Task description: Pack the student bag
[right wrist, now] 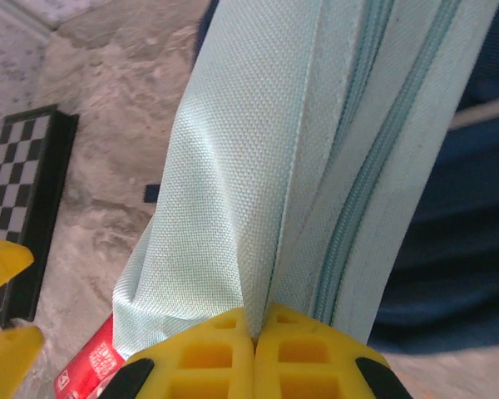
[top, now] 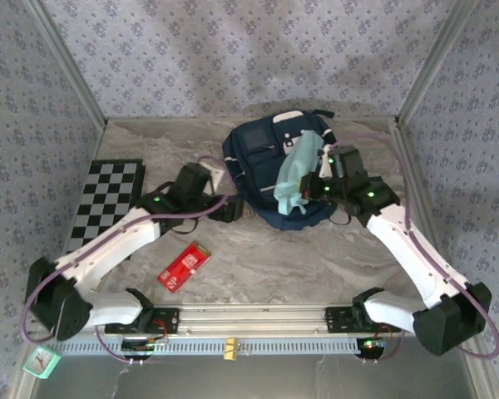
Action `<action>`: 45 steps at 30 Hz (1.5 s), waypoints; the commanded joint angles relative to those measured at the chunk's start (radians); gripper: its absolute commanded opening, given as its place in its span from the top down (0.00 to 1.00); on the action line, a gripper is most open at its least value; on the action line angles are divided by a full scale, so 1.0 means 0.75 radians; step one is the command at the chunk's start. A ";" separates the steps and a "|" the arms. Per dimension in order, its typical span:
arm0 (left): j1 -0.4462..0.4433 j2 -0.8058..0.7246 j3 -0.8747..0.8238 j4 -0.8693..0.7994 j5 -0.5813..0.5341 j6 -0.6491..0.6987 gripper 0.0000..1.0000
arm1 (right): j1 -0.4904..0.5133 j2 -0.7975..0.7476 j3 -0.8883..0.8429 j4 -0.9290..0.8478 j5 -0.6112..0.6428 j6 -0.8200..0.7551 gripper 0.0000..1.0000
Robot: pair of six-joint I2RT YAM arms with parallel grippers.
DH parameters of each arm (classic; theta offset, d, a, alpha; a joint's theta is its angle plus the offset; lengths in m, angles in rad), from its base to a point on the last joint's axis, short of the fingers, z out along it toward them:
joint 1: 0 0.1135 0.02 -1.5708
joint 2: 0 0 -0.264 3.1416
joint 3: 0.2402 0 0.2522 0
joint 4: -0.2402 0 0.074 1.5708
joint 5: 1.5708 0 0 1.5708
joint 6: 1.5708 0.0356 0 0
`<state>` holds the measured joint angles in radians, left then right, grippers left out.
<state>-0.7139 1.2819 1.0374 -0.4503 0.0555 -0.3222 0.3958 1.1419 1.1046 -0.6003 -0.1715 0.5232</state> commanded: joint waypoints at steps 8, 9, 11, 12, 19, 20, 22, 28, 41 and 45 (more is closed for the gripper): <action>-0.169 0.500 0.362 0.182 -0.145 0.391 0.00 | -0.378 -0.157 -0.147 -0.248 -0.165 -0.003 1.00; -0.171 0.559 0.407 0.182 -0.151 0.412 0.00 | -0.410 -0.163 -0.162 -0.249 -0.184 -0.003 1.00; -0.183 0.677 0.523 0.161 -0.174 0.457 0.00 | -0.460 -0.168 -0.179 -0.256 -0.216 -0.006 1.00; -0.189 0.733 0.572 0.147 -0.188 0.479 0.00 | -0.478 -0.168 -0.184 -0.257 -0.231 -0.008 1.00; -0.236 1.031 0.899 0.015 -0.250 0.632 0.00 | -0.565 -0.161 -0.209 -0.241 -0.281 -0.008 1.00; -0.243 1.060 0.926 0.006 -0.245 0.652 0.00 | -0.570 -0.155 -0.207 -0.249 -0.275 -0.010 1.00; -0.247 1.115 0.982 -0.021 -0.241 0.678 0.00 | -0.575 -0.142 -0.198 -0.251 -0.279 -0.022 1.00; -0.247 1.239 1.070 -0.013 -0.323 0.737 0.07 | -0.588 -0.131 -0.233 -0.186 -0.295 -0.024 1.00; -0.230 1.281 1.191 -0.079 -0.324 0.702 0.71 | -0.590 -0.118 -0.220 -0.193 -0.321 -0.059 1.00; -0.228 1.218 1.184 -0.105 -0.341 0.658 0.91 | -0.592 -0.120 -0.187 -0.239 -0.331 -0.070 1.00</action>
<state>-0.9100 2.2478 1.8896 -0.5003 -0.1486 0.2005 -0.0418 1.0531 0.9218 -0.7559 -0.3908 0.4999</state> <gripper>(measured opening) 0.120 0.053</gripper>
